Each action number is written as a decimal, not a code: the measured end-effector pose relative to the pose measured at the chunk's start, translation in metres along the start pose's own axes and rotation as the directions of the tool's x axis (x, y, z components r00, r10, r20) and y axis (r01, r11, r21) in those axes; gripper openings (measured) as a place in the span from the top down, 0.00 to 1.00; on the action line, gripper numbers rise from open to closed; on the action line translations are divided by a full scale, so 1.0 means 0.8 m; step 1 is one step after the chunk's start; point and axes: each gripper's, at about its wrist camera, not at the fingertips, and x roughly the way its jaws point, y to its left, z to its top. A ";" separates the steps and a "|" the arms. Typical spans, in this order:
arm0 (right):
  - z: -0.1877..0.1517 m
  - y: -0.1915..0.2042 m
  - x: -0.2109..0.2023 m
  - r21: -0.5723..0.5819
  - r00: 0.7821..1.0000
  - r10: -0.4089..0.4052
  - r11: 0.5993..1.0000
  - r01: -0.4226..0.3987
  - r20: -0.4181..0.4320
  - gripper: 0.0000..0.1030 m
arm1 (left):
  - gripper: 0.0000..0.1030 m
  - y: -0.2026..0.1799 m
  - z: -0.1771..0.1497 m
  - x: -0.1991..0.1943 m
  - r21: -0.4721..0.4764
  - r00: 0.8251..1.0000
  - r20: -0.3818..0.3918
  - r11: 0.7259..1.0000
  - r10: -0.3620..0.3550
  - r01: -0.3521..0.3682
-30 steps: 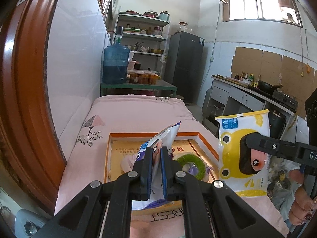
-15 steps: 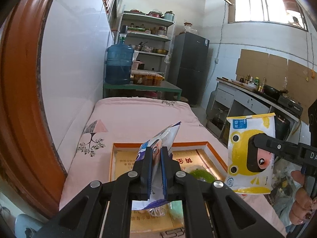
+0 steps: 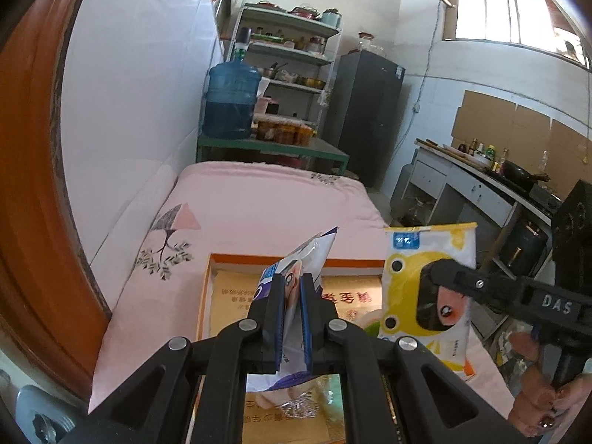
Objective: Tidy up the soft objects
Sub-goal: 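Lift both wipe packs and carry them over the box, then lower both wipe packs into the box and open both tools, then withdraw both tools from the box toward the remaining items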
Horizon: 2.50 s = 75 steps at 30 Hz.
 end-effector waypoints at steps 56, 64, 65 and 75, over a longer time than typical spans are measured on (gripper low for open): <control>-0.045 -0.036 0.013 0.125 0.997 -0.020 0.992 0.029 -0.069 0.47 | 0.45 -0.004 -0.031 -0.014 0.003 0.999 -0.053 1.000 -0.002 0.002; -0.055 -0.011 -0.019 0.063 0.997 -0.037 0.997 0.041 -0.062 0.47 | 0.45 -0.012 -0.034 -0.052 0.007 1.000 -0.018 1.000 -0.014 0.015; -0.057 -0.007 -0.025 0.054 0.997 -0.042 0.998 0.045 -0.057 0.47 | 0.45 -0.012 -0.034 -0.057 0.008 1.000 -0.016 1.000 -0.015 0.015; -0.075 0.032 -0.076 -0.057 0.995 -0.100 0.993 0.099 -0.012 0.47 | 0.45 -0.010 -0.048 -0.102 -0.010 1.000 0.008 1.000 -0.008 0.009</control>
